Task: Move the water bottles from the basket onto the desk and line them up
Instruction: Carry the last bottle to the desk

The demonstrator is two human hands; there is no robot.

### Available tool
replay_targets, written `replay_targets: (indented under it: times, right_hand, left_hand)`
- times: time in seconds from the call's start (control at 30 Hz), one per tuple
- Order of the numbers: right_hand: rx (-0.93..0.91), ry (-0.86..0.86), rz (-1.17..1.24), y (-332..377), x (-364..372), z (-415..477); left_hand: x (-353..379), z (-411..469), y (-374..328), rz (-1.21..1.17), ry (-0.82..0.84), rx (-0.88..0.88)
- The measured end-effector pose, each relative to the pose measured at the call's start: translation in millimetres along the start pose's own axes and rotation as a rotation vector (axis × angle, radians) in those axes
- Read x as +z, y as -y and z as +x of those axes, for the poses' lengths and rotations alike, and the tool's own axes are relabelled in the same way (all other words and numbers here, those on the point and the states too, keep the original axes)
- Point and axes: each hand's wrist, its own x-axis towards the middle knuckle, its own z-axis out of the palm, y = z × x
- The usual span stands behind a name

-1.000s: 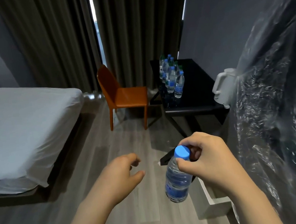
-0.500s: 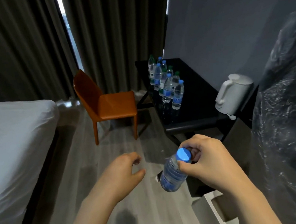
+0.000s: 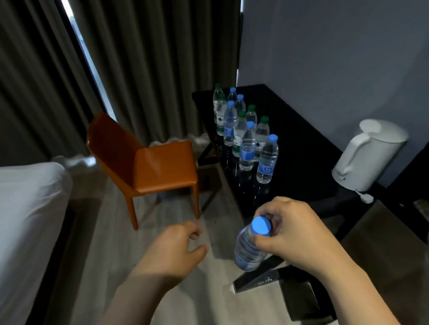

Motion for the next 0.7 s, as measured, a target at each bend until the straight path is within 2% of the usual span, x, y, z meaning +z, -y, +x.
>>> replay_targets:
  times: [0.23, 0.4, 0.7]
  right_hand:
    - [0.064, 0.031, 0.008, -25.2, 4.1, 80.3]
    - [0.134, 0.028, -0.009, -36.2, 18.5, 136.6]
    - [0.343, -0.043, 0.006, -26.7, 41.5, 221.5]
  left_hand:
    - [-7.4, 81.0, 8.5, -0.026, 0.080, -0.047]
    - [-21.6, 148.3, 26.5, 0.035, 0.097, 0.026]
    - [-64.1, 278.9, 66.7, 0.110, 0.283, 0.176]
